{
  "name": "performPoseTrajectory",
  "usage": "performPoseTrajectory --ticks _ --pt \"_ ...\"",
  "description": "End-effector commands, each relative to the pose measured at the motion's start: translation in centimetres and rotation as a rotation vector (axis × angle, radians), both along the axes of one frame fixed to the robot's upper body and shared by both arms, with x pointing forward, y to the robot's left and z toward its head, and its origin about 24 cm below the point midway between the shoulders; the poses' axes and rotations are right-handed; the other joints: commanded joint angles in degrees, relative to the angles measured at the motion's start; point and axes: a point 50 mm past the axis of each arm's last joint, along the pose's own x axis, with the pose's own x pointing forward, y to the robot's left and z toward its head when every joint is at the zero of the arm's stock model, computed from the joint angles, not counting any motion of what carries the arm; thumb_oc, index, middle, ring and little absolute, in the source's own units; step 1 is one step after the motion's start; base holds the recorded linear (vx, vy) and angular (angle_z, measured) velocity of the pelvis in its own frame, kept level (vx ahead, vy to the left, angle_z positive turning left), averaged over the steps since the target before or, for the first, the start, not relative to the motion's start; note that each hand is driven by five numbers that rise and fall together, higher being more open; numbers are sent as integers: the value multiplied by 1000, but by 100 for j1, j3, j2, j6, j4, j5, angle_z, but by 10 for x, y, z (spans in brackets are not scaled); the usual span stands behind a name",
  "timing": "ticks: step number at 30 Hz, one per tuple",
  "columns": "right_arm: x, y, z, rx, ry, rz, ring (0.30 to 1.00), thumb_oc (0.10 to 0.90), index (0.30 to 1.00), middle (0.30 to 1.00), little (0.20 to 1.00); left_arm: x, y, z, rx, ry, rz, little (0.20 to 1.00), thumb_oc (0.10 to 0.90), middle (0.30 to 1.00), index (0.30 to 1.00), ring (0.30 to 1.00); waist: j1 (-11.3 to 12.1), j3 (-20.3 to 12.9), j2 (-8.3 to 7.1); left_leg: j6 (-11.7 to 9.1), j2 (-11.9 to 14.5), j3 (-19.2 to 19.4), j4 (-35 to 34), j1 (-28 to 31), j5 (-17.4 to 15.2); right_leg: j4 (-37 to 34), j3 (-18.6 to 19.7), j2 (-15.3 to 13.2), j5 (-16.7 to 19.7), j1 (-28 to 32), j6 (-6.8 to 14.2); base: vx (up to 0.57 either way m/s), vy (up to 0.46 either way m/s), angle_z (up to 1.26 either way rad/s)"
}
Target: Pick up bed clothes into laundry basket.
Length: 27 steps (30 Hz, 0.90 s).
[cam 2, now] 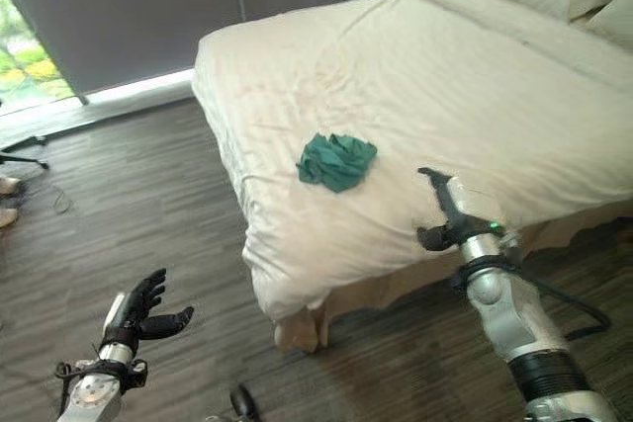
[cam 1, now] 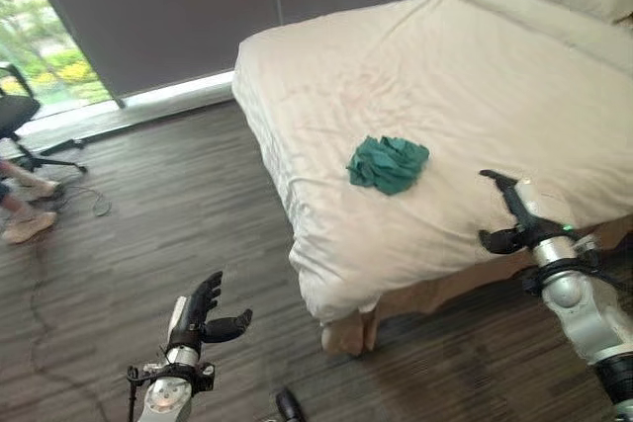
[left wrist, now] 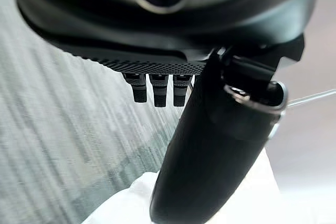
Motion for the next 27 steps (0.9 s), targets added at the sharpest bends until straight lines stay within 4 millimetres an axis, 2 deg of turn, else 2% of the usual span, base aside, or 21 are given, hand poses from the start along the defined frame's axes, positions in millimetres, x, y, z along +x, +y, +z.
performPoseTrajectory --ticks 1,2,3,4,5,6,7,8,9,10,11,13,14,16,18,20,23,26,27 --pt "37 46 107 -3 -449 172 900 800 900 900 900 40 13 65 100 -312 -9 900 800 900 900 900 241 -141 -170 -405 207 -23 -160 131 -315 -1302 29 -896 1004 134 117 263 -77 2" --pt "42 54 113 -2 -463 198 900 800 900 900 900 45 8 66 77 -328 -21 900 800 900 900 900 211 -131 -168 -429 205 -34 -160 230 -382 -1643 -75 -816 821 -63 37 199 -54 18" --pt "42 55 114 -3 -464 200 900 800 900 900 900 46 8 66 76 -329 -19 900 800 900 900 900 192 -123 -159 -432 209 -44 -160 232 -386 -1651 -88 -814 818 -50 35 274 -118 47" --pt "47 58 113 7 -451 207 900 800 900 900 900 50 2 68 56 -342 -41 900 800 900 900 900 86 -90 -168 -461 181 -129 -160 346 -453 -2325 -57 -400 589 -252 -88 224 -180 54" --pt "49 57 112 3 -442 200 900 800 900 900 900 52 3 70 53 -347 -52 900 800 900 900 900 48 -78 -213 -480 171 -206 -160 390 -485 -2903 32 -239 613 -268 -115 217 -263 71" --pt "54 44 85 19 -350 119 900 800 900 900 900 47 6 63 85 -308 -22 900 800 900 900 900 55 5 -248 -498 178 -269 -160 396 -585 -3425 163 -144 636 -166 -176 59 -183 70" --pt "54 45 85 20 -351 120 900 800 900 900 900 47 6 63 86 -308 -20 900 800 900 900 900 43 4 -249 -501 187 -277 -160 388 -569 -3469 151 -136 672 -149 -185 167 -128 118" --pt "58 63 107 15 -418 196 900 800 900 900 900 55 7 78 85 -363 -74 900 800 900 900 900 128 -33 -293 -496 151 -334 -160 418 -552 -3853 3 -296 726 92 -125 287 -156 134" --pt "65 63 108 -21 -391 189 900 800 900 900 900 57 2 76 50 -368 -66 900 800 900 900 900 185 -95 -325 -522 133 -369 -160 494 -557 -3984 3 -276 814 253 -130 284 -157 100" --pt "65 63 109 -22 -392 190 900 800 900 900 900 58 3 76 50 -369 -66 900 800 900 900 900 187 -101 -318 -526 144 -362 -160 475 -539 -3996 10 -264 841 236 -140 252 -173 40" --pt "70 52 122 -69 -405 150 900 800 900 900 900 54 4 72 45 -352 -64 900 800 900 900 900 211 -169 -299 -534 124 -354 -160 525 -552 -4133 -65 -267 892 342 -157 135 -63 -5" --pt "71 52 122 -70 -405 151 900 800 900 900 900 54 4 72 44 -353 -62 900 800 900 900 900 204 -170 -290 -536 127 -355 -160 520 -551 -4134 -67 -264 894 338 -159 129 -55 0" --pt "74 47 134 -96 -416 130 900 800 900 900 900 51 6 67 45 -329 -71 900 800 900 900 900 205 -220 -264 -557 134 -348 -160 544 -551 -4167 -110 -274 868 406 -156 160 -78 12" --pt "75 41 145 -125 -429 110 900 800 900 900 900 47 11 63 53 -307 -64 900 800 900 900 900 192 -212 -240 -587 154 -355 -160 539 -539 -4167 -157 -285 853 435 -156 148 -80 9" --pt "76 41 147 -139 -427 109 900 800 900 900 900 46 12 63 52 -303 -60 900 800 900 900 900 181 -210 -227 -593 160 -348 -160 532 -542 -4167 -178 -284 849 431 -158 53 -36 -4" --pt "76 29 155 -198 -427 70 900 800 900 900 900 42 18 61 59 -289 -49 900 800 900 900 900 145 -195 -187 -630 182 -295 -160 521 -537 -4167 -178 -277 816 404 -154 47 -29 -1" --pt "76 23 154 -203 -415 47 900 800 900 900 900 41 21 61 64 -288 -41 900 800 900 900 900 109 -200 -161 -644 203 -263 -160 512 -542 -4167 -166 -273 803 380 -145 20 -24 -2" --pt "75 20 144 -190 -385 38 900 800 900 900 900 37 23 58 62 -273 -28 900 800 900 900 900 83 -213 -131 -654 221 -217 -160 528 -538 -4167 -112 -254 796 385 -153 35 -43 -15" --pt "75 18 134 -180 -354 29 900 800 900 900 900 37 21 57 58 -267 -32 900 800 900 900 900 65 -208 -98 -657 234 -204 -160 540 -535 -4167 -88 -246 784 384 -158 23 -27 -16"
